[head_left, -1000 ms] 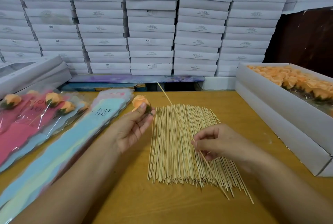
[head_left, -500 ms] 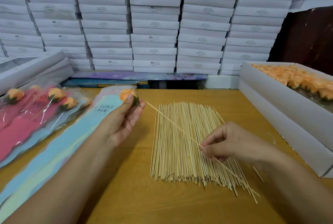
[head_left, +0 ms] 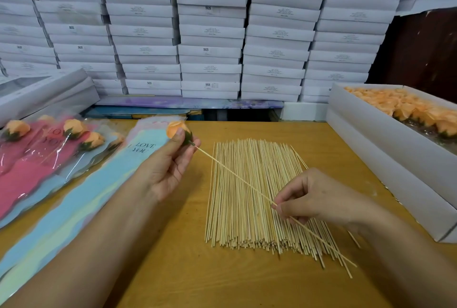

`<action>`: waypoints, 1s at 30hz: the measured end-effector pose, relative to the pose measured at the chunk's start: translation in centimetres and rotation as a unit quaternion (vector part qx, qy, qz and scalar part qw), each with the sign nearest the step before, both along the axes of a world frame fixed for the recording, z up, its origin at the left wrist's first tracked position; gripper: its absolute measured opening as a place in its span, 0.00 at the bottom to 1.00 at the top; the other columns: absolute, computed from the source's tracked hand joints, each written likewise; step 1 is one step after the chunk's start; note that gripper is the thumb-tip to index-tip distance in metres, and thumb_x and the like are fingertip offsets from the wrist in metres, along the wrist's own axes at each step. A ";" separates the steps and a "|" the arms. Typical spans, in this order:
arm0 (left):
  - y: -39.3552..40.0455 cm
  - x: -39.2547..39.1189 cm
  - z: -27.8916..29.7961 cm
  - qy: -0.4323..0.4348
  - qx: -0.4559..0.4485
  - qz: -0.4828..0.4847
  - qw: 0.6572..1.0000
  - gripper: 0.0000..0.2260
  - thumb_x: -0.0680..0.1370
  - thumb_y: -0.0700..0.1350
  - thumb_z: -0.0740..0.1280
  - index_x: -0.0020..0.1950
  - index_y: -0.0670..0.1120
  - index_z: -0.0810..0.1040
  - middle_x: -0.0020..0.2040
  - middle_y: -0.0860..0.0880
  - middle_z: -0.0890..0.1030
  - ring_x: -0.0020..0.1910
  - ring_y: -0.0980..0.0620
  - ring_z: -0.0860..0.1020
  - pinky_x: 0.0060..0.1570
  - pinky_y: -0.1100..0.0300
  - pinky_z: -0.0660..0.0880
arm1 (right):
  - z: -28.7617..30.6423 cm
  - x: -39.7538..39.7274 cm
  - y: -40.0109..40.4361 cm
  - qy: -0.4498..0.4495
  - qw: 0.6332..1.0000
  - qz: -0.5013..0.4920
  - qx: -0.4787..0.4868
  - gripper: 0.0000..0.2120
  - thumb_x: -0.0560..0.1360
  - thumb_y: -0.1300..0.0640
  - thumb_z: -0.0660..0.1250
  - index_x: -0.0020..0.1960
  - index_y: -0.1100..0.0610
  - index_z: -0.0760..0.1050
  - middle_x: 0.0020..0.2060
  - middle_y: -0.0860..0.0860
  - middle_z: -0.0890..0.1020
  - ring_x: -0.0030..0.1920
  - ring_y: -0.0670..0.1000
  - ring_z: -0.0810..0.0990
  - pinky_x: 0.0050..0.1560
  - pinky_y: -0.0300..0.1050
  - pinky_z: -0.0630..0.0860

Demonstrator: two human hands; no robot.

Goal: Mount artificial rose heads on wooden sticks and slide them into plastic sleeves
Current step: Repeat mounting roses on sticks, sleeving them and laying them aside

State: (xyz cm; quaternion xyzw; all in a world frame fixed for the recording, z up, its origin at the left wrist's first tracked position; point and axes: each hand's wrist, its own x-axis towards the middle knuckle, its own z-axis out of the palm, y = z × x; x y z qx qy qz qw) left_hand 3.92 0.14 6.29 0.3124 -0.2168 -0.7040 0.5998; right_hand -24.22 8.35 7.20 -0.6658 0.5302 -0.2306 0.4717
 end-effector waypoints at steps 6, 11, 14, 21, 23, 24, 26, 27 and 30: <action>0.0 -0.3 -0.1 -0.003 -0.001 0.003 1.000 0.13 0.69 0.42 0.73 0.50 0.37 0.82 0.45 0.41 0.86 0.41 0.50 0.87 0.39 0.63 0.82 | 0.0 0.0 -0.1 0.003 1.000 -0.001 -0.003 0.03 0.73 0.63 0.75 0.42 0.58 0.87 0.35 0.56 0.85 0.32 0.45 0.80 0.35 0.38 0.77; 0.0 -0.3 -0.1 -0.008 0.001 -0.002 1.000 0.09 0.68 0.42 0.73 0.43 0.38 0.86 0.43 0.41 0.86 0.41 0.50 0.87 0.37 0.64 0.82 | 0.0 0.1 -0.1 0.006 1.000 0.000 -0.002 0.03 0.73 0.62 0.75 0.43 0.57 0.87 0.36 0.56 0.86 0.33 0.45 0.80 0.37 0.39 0.78; 0.1 -0.5 -0.1 -0.021 -0.002 -0.010 1.000 0.07 0.68 0.43 0.73 0.38 0.39 0.87 0.42 0.42 0.86 0.40 0.51 0.87 0.34 0.65 0.82 | 0.0 0.2 -0.1 0.005 1.000 -0.005 0.001 0.03 0.73 0.63 0.75 0.43 0.57 0.87 0.35 0.55 0.86 0.33 0.45 0.79 0.38 0.38 0.77; 0.3 -0.5 -0.2 -0.017 0.000 -0.007 1.000 0.07 0.68 0.42 0.73 0.37 0.38 0.87 0.43 0.41 0.86 0.40 0.50 0.87 0.34 0.64 0.82 | -0.9 1.0 -0.1 -0.006 0.997 -0.055 -0.047 0.05 0.75 0.55 0.74 0.41 0.48 0.86 0.31 0.45 0.83 0.32 0.39 0.79 0.37 0.34 0.74; 0.3 -0.6 -0.1 -0.016 0.001 -0.002 1.000 0.07 0.68 0.42 0.73 0.36 0.39 0.87 0.42 0.41 0.87 0.40 0.50 0.87 0.36 0.64 0.82 | -1.4 1.3 -0.3 -0.005 0.992 -0.098 -0.080 0.04 0.73 0.52 0.76 0.41 0.43 0.84 0.32 0.47 0.83 0.33 0.42 0.80 0.39 0.38 0.77; 0.3 -0.7 -0.1 -0.014 0.000 0.002 1.000 0.07 0.68 0.42 0.73 0.35 0.39 0.87 0.42 0.41 0.87 0.40 0.50 0.87 0.37 0.64 0.82 | -1.6 1.4 -0.4 0.001 0.988 -0.116 -0.097 0.04 0.72 0.51 0.77 0.41 0.42 0.84 0.34 0.50 0.84 0.34 0.44 0.80 0.40 0.41 0.79; 0.4 -0.8 0.0 -0.009 -0.001 0.012 1.000 0.07 0.68 0.42 0.73 0.36 0.38 0.87 0.42 0.41 0.87 0.40 0.50 0.87 0.37 0.64 0.83 | -2.1 1.6 -0.5 0.024 0.981 -0.138 -0.133 0.05 0.70 0.50 0.78 0.40 0.42 0.83 0.35 0.48 0.84 0.33 0.43 0.80 0.40 0.42 0.80; 0.4 -0.8 0.0 -0.005 0.001 0.017 1.000 0.08 0.68 0.42 0.73 0.38 0.37 0.87 0.42 0.41 0.87 0.40 0.50 0.87 0.37 0.63 0.83 | -2.3 1.6 -0.5 0.033 0.977 -0.148 -0.148 0.05 0.70 0.50 0.78 0.39 0.42 0.82 0.34 0.46 0.84 0.33 0.41 0.80 0.39 0.41 0.79; 0.5 -0.9 -0.2 0.003 0.004 0.028 1.000 0.11 0.70 0.42 0.73 0.48 0.37 0.83 0.42 0.41 0.87 0.40 0.50 0.87 0.35 0.64 0.82 | -2.8 2.0 -0.7 0.056 0.965 -0.181 -0.181 0.07 0.69 0.50 0.79 0.36 0.46 0.82 0.33 0.41 0.83 0.32 0.40 0.79 0.36 0.40 0.77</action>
